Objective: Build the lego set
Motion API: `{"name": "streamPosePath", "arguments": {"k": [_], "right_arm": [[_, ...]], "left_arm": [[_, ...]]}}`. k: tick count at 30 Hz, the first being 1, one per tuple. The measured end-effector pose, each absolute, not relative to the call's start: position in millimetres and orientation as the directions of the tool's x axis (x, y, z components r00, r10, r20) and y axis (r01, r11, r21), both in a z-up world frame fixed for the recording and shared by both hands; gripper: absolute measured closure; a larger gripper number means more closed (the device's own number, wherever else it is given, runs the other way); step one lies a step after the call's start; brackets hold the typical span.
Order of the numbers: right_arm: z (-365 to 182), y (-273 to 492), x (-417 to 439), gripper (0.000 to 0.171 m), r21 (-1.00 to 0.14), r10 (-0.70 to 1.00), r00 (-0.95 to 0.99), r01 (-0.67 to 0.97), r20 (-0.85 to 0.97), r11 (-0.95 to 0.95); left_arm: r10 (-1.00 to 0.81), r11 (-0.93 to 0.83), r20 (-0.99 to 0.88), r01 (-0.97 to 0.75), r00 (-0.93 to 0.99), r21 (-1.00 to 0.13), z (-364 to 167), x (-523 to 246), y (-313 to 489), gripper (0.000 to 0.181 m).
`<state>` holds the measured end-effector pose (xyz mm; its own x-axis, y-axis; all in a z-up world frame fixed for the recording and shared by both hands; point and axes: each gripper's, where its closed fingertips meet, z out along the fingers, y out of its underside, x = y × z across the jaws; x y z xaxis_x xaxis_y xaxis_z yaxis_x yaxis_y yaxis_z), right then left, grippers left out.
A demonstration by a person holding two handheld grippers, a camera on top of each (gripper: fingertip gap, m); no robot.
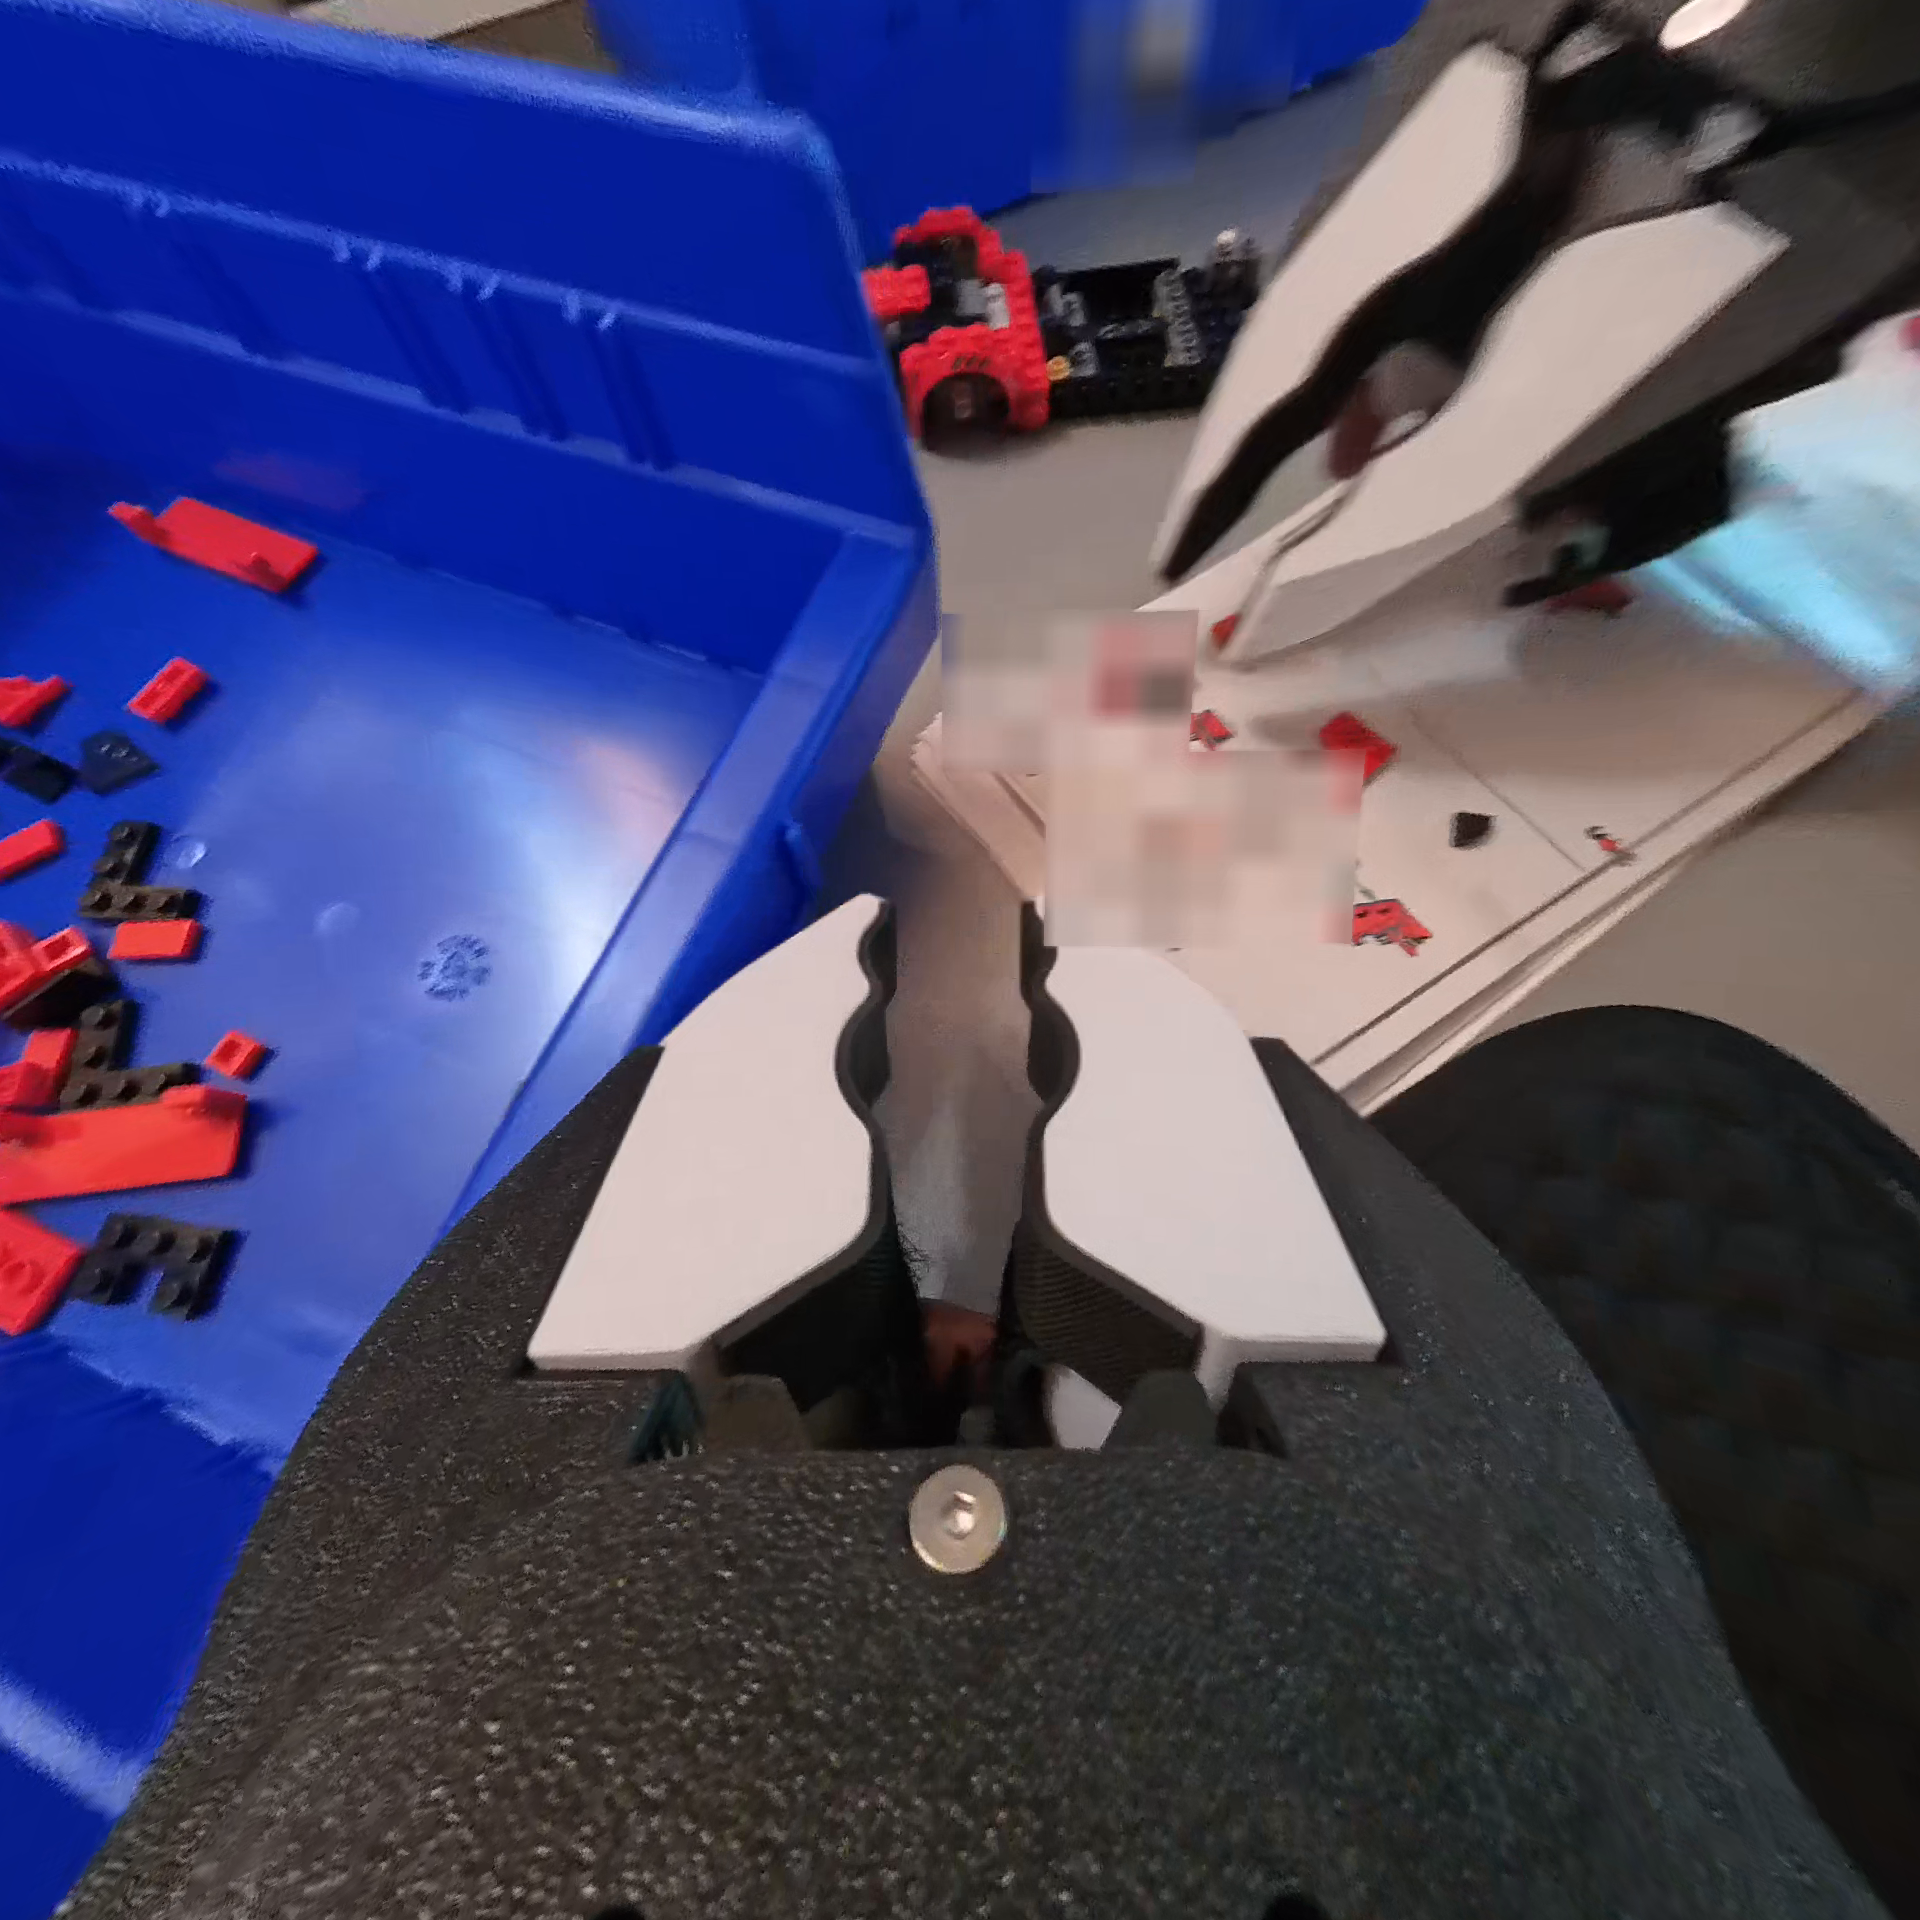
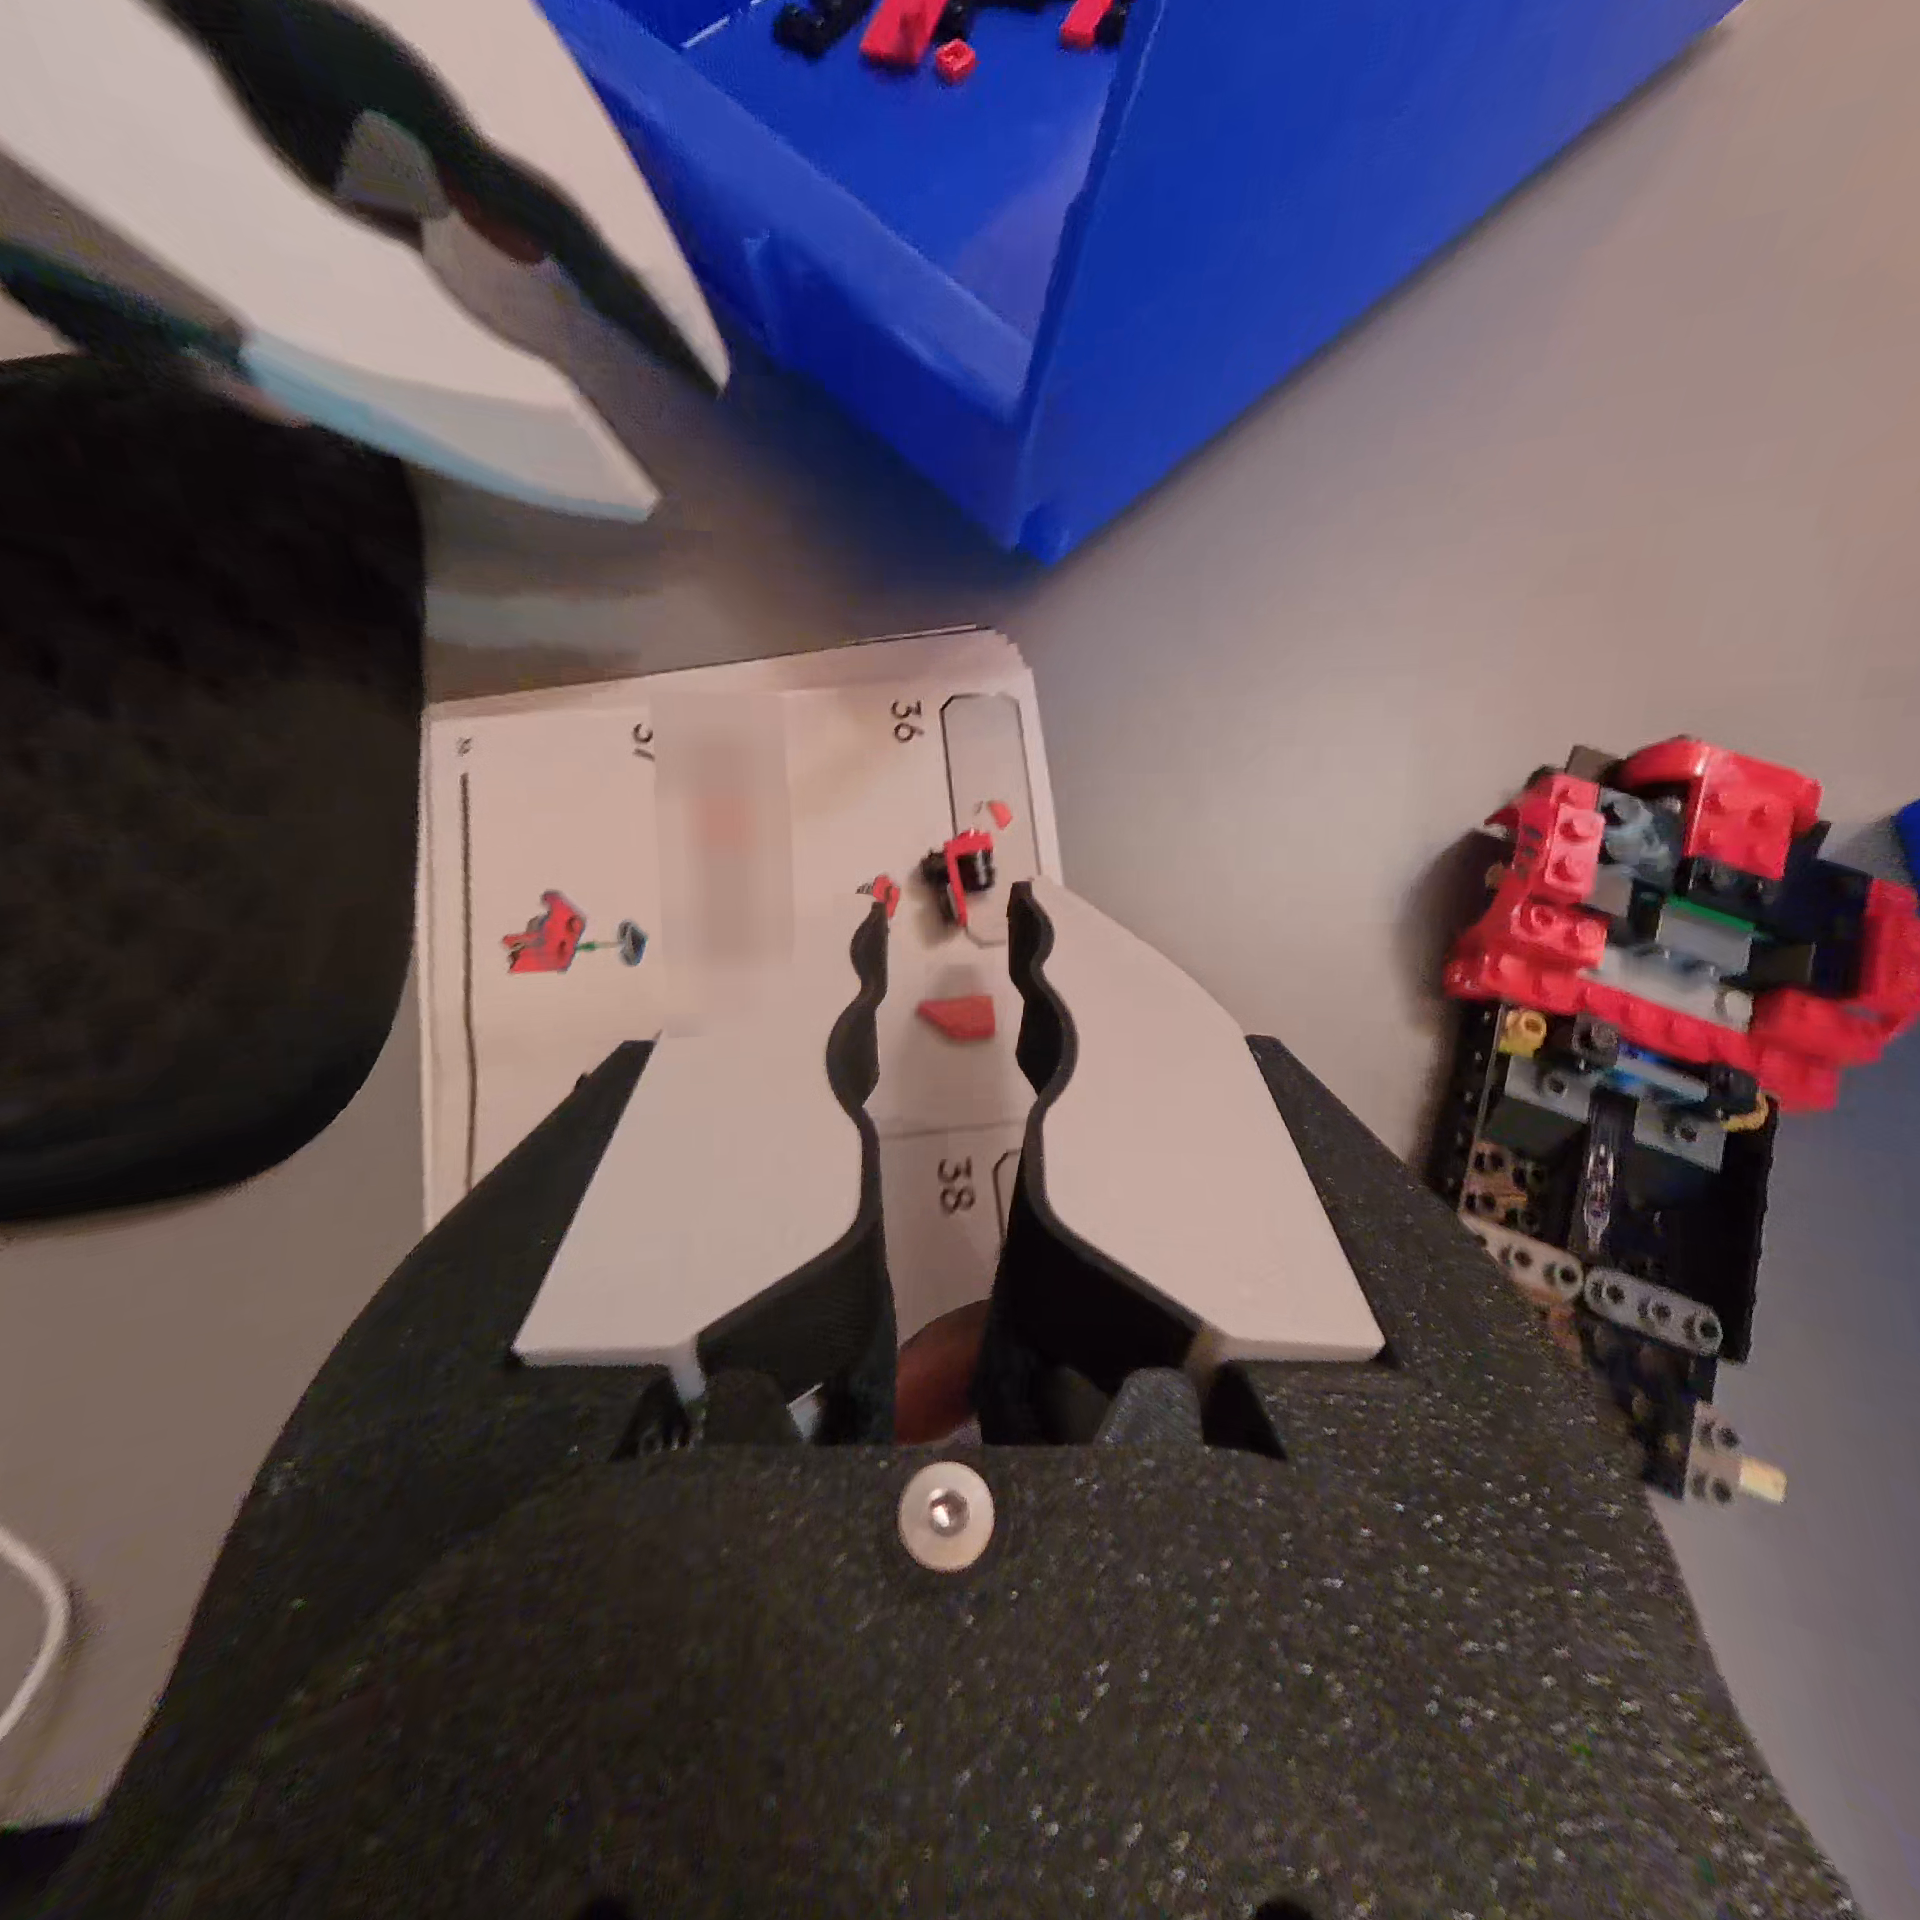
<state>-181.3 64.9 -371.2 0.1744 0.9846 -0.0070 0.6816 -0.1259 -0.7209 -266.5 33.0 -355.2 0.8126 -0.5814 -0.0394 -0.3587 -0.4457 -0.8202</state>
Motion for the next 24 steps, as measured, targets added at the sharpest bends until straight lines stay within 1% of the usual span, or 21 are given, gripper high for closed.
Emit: {"name": "streamPosePath", "arguments": {"k": [2,4,7,9,11,13,15,17,19,20,22,24], "right_arm": [[-376,69,-188,0.148,-0.71,0.986,0.169,0.692,-0.012,-0.127],[-382,73,-191,0.15,-0.697,0.985,0.173,0.704,-0.019,-0.137],[-385,70,-194,0.158,-0.7,0.986,0.158,0.698,-0.053,-0.15],[-382,70,-193,0.163,-0.708,0.984,0.167,0.688,-0.062,-0.161],[-372,71,-194,0.169,-0.748,0.973,0.198,0.628,-0.116,-0.217],[-358,73,-193,0.171,-0.785,0.946,0.238,0.533,-0.22,-0.317],[-351,74,-188,0.171,-0.783,0.911,0.259,0.469,-0.321,-0.409],[-351,73,-182,0.17,-0.772,0.904,0.255,0.472,-0.343,-0.426],[-354,70,-179,0.163,-0.773,0.933,0.214,0.522,-0.29,-0.36],[-355,67,-179,0.159,-0.77,0.956,0.169,0.566,-0.241,-0.294],[-361,70,-179,0.152,-0.74,0.994,0.094,0.665,-0.049,-0.1],[-370,75,-178,0.151,-0.651,0.992,-0.002,0.755,0.125,0.084]], "left_arm": [[-0.615,-0.417,-0.008,-0.335,0.788,-0.845,-350,-254,30,0.156],[-0.632,-0.393,-0.038,-0.362,0.774,-0.845,-349,-250,28,0.154],[-0.656,-0.362,-0.079,-0.405,0.75,-0.84,-345,-244,24,0.149],[-0.663,-0.333,-0.088,-0.398,0.744,-0.855,-335,-240,23,0.148],[-0.663,-0.291,-0.09,-0.366,0.743,-0.884,-321,-236,23,0.148],[-0.661,-0.252,-0.074,-0.314,0.746,-0.915,-308,-232,25,0.148],[-0.665,-0.235,-0.044,-0.265,0.745,-0.935,-302,-227,26,0.148],[-0.666,-0.265,-0.027,-0.27,0.745,-0.926,-308,-227,26,0.148],[-0.659,-0.282,-0.042,-0.299,0.751,-0.912,-315,-229,26,0.147],[-0.661,-0.279,-0.053,-0.311,0.749,-0.909,-317,-228,25,0.147],[-0.673,-0.271,-0.065,-0.328,0.737,-0.905,-318,-226,22,0.147],[-0.677,-0.268,-0.079,-0.346,0.731,-0.899,-320,-224,20,0.147]]}}
